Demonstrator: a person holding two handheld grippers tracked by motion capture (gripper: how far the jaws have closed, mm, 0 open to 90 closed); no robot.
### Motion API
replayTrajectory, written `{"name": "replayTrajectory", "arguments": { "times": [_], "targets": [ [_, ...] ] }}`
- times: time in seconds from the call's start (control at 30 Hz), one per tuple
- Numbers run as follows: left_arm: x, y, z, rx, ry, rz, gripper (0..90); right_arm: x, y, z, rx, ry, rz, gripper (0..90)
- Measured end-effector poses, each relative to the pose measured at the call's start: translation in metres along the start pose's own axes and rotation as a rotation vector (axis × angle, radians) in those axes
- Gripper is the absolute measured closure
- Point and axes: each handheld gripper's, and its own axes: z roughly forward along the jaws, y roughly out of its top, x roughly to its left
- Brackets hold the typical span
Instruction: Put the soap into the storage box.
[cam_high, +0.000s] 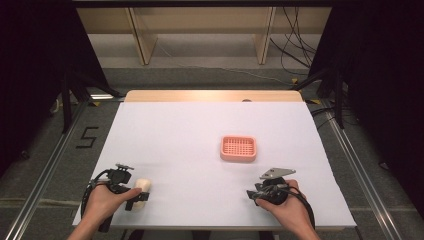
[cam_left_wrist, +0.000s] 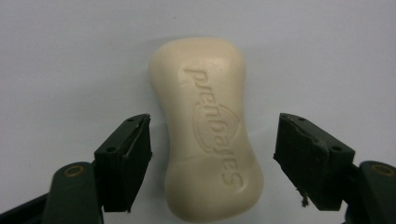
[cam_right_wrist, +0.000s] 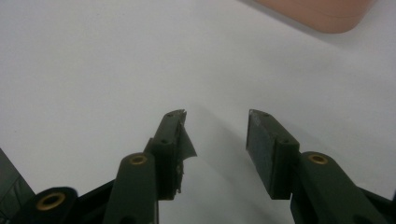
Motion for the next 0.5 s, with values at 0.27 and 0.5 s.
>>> {"name": "replayTrajectory", "arguments": {
  "times": [0.27,0.5],
  "targets": [
    [0.002,0.007,-0.001,0.031,0.008,0.032,27.9,0.001,0.000,-0.001,0.011,0.004,0.037,57.0],
    [0.005,0.014,-0.001,0.078,0.012,0.056,28.9,0.003,0.000,-0.001,0.028,0.002,0.029,56.5]
  ]
}}
